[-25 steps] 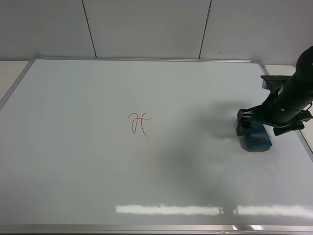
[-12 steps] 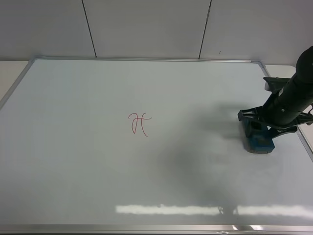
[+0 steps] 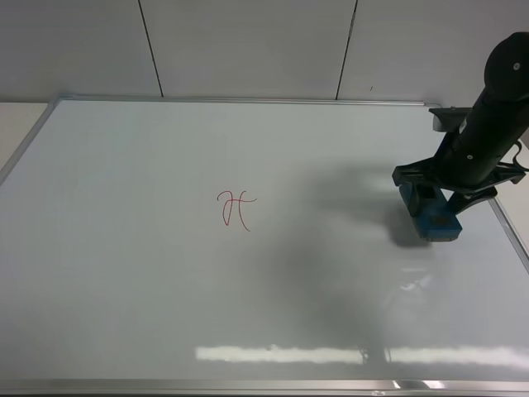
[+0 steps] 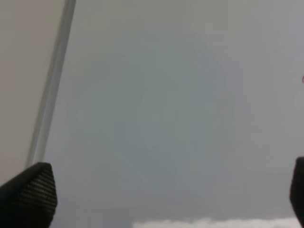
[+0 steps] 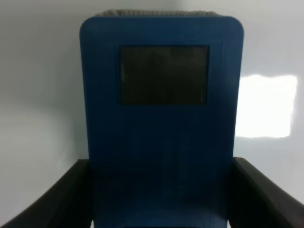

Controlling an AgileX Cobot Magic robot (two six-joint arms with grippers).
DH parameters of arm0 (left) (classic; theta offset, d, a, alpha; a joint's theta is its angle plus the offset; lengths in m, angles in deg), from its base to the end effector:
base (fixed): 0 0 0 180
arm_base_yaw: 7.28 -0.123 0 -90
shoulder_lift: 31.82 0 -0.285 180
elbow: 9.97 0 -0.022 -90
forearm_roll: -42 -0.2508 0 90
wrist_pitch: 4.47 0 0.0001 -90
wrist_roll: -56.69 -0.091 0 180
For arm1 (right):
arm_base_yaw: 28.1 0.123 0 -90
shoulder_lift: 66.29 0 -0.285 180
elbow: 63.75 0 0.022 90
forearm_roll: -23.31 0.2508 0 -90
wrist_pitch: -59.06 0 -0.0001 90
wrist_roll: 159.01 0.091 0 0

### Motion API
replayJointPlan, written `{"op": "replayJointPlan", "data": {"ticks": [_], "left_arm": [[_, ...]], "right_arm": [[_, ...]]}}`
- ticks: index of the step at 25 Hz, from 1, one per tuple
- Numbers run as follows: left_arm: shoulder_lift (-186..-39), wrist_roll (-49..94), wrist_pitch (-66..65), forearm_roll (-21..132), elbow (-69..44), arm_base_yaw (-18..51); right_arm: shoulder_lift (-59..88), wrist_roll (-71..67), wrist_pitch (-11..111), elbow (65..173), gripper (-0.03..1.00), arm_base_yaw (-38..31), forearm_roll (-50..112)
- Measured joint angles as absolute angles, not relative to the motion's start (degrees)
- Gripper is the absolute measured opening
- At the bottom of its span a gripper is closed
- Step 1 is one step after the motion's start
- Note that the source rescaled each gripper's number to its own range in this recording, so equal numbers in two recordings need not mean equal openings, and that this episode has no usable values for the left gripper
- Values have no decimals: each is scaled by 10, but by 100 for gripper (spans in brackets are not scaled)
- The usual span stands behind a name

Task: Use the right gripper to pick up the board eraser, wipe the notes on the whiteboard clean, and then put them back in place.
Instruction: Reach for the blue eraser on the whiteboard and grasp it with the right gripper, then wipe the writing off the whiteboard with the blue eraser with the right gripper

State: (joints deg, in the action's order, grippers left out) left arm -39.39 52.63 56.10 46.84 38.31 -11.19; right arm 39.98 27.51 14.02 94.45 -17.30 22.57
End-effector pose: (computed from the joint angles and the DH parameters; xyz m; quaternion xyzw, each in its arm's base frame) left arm -0.0055 -0.0071 0.2792 0.0029 0.8492 -0.0055 0.5280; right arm 0.2965 0.0557 0.1689 -0.0416 0.9973 0.0043 0.0601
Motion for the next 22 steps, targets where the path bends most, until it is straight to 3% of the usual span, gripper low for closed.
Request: {"op": "replayJointPlan", "data": {"ticks": [14,22], "left_arm": [[-394,526,561,468,383,-112],[-394,526,561,468,383,-112]], "right_arm": [[400,253,51,1111,1,-35,214],[400,192,45,1133,1,18,233]]}}
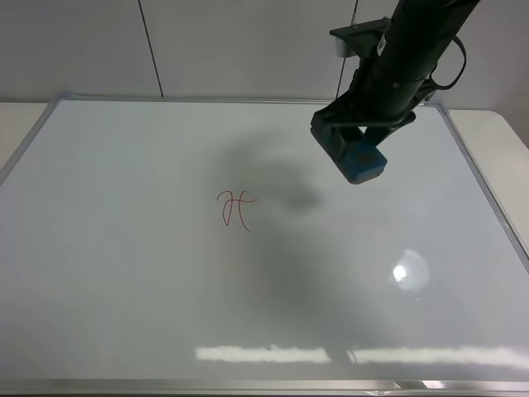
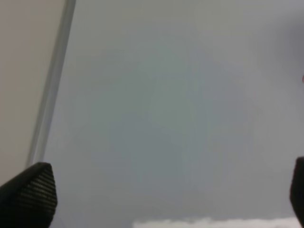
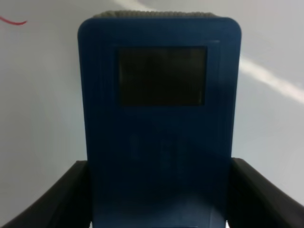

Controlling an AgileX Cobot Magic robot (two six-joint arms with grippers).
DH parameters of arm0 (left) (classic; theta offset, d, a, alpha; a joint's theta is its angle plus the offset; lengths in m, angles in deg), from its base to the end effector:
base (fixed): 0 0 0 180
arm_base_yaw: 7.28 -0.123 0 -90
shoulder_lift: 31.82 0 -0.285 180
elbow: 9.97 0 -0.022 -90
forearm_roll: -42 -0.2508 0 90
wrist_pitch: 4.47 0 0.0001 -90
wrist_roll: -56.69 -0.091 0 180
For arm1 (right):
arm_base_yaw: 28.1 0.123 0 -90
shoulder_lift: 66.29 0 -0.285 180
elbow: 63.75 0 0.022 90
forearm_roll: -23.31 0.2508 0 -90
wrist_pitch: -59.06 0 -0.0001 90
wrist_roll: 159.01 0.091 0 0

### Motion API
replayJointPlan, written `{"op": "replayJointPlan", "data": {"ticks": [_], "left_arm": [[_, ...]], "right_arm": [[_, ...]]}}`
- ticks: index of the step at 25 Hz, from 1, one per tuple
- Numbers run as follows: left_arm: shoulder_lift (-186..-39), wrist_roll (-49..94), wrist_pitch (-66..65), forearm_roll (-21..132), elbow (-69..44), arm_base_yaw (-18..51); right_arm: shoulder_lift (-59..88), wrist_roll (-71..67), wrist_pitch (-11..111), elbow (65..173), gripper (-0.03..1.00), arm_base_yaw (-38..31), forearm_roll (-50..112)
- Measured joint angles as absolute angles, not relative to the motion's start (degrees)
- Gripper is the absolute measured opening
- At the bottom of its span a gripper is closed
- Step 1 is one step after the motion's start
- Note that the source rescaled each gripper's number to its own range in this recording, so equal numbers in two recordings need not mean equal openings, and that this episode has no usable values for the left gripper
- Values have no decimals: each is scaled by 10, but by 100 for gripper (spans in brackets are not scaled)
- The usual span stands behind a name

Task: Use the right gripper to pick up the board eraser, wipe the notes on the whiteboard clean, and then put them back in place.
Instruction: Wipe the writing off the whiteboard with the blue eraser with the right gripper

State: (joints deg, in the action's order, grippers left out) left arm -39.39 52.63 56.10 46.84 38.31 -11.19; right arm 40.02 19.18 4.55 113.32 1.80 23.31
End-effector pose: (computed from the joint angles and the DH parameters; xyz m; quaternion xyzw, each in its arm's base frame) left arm -0.0055 -0.0071 0.2792 0.0029 0.8492 -0.0055 0.5280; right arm 0.3029 0.1742 0.2473 -0.2705 0.9523 0.0343 0.1371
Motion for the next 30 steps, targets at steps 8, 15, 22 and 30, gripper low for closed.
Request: {"op": "replayJointPlan", "data": {"ticks": [8,15,22,30], "left_arm": [[-394,526,561,468,383,-112],[-394,526,561,468,383,-112],[-394,526,561,468,383,-112],[-394,526,561,468,383,-112]], "right_arm": [[414,140,-13,1150,1,41,236],[484,119,-49,1243,1,91,233],[583,105,-84,1366,1,139,226],[656,91,-88,1419,1,157,233]]}}
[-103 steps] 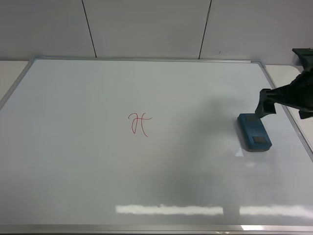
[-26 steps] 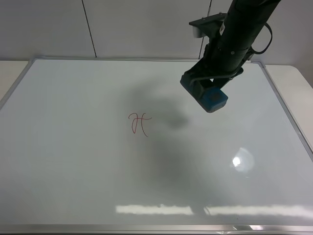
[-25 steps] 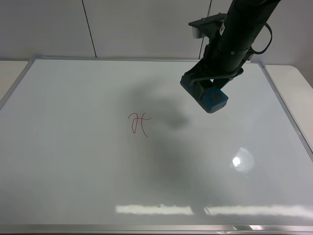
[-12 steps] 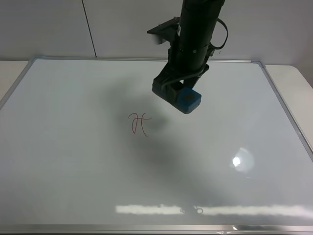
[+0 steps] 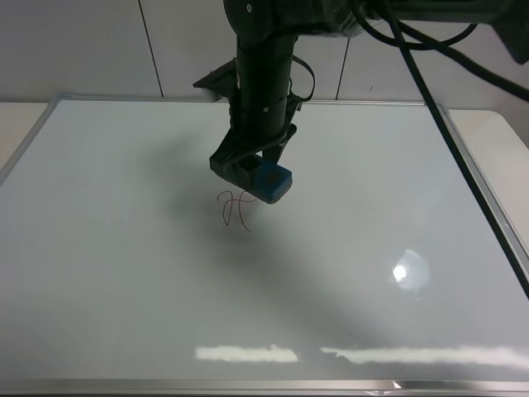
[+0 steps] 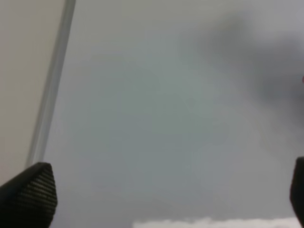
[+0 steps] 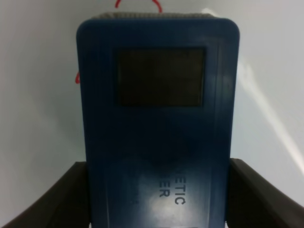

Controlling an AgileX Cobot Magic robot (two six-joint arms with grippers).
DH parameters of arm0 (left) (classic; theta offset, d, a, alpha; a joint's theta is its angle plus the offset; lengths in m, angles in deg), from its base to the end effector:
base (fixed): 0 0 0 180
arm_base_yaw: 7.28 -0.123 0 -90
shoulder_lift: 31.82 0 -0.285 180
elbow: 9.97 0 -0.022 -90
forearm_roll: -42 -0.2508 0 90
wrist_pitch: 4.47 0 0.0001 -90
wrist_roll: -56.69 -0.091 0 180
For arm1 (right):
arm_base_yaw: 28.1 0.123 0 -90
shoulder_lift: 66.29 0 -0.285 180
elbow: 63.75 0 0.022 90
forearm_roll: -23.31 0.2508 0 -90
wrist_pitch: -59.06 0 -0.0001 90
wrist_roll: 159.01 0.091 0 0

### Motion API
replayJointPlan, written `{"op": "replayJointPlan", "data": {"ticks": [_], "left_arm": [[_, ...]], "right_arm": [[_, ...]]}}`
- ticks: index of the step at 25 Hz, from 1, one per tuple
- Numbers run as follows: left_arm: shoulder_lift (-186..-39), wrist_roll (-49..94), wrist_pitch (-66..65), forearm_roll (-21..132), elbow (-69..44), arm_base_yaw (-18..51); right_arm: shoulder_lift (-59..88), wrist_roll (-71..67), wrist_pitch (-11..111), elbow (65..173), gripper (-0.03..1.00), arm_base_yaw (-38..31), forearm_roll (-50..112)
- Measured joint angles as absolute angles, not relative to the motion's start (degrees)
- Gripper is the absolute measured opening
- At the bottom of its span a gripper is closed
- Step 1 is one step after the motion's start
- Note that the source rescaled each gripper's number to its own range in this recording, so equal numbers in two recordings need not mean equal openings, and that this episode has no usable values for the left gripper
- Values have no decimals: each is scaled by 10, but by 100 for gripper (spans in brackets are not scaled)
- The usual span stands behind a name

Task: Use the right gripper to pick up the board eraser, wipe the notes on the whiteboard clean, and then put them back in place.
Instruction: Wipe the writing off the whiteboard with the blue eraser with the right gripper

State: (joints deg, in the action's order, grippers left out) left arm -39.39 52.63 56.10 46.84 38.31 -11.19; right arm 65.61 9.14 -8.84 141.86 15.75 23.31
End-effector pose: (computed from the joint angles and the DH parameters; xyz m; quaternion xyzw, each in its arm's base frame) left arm -0.0055 -0.0071 0.2792 0.0029 0.8492 -0.0055 0.5280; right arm 0.3219 0.3092 0.1954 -0.4666 0.8830 0.0140 0.0487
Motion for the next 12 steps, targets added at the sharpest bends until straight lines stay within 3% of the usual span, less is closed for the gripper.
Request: {"op": "replayJointPlan", "data": {"ticks": [12], "left_arm": [[-394,526,561,468,383,-112]], "right_arm": [[729,86,-31,1420,1,157,241]]}}
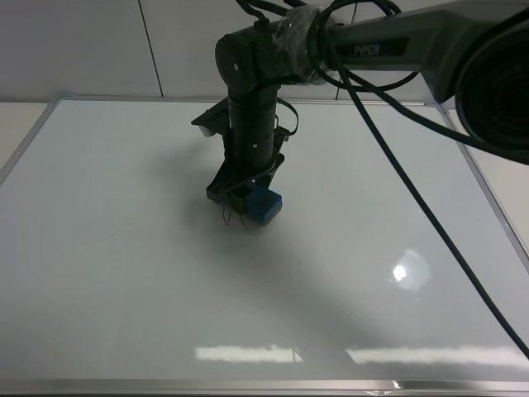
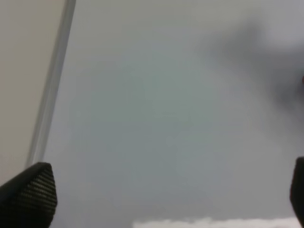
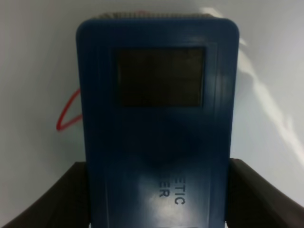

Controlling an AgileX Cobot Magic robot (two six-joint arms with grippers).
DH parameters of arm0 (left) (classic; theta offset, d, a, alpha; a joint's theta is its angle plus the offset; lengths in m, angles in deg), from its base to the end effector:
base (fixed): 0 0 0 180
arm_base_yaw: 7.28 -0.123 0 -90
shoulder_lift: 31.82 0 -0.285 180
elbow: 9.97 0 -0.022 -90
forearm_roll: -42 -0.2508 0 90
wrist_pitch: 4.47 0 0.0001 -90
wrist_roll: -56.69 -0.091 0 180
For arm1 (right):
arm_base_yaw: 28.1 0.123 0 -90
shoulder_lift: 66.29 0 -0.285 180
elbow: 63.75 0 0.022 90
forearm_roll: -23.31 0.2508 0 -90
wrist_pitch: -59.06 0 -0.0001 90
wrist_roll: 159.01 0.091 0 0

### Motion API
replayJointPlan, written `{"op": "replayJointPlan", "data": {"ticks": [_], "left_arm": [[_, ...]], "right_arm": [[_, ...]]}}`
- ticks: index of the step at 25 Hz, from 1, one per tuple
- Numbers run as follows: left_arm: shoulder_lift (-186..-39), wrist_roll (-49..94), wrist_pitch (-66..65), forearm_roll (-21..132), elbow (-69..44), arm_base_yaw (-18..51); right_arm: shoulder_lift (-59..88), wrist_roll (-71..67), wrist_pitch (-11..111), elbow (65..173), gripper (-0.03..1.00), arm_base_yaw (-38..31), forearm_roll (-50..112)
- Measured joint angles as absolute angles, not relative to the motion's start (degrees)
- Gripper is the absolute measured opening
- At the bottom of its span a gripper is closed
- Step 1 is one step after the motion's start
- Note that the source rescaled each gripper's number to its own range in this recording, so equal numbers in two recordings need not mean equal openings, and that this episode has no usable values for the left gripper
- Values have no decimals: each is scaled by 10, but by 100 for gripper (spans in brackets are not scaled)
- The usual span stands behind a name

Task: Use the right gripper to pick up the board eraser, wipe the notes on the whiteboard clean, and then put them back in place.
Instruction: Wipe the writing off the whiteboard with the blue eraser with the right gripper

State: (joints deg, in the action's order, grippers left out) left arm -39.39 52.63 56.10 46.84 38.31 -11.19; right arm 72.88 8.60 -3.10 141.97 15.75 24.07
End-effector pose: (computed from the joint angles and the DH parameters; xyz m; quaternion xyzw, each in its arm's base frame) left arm -0.0055 -0.0071 0.2792 0.0029 0.8492 -0.0055 0.5280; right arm 0.3320 0.3204 0.1390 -0.4684 0.8826 0.0161 0.0352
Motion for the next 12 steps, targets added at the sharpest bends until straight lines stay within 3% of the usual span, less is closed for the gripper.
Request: {"op": "replayJointPlan", "data": {"ticks": [12], "left_arm": [[-394,526,561,468,383,-112]], "right_arm": [[772,86,-81,1473,1,157,245]]}}
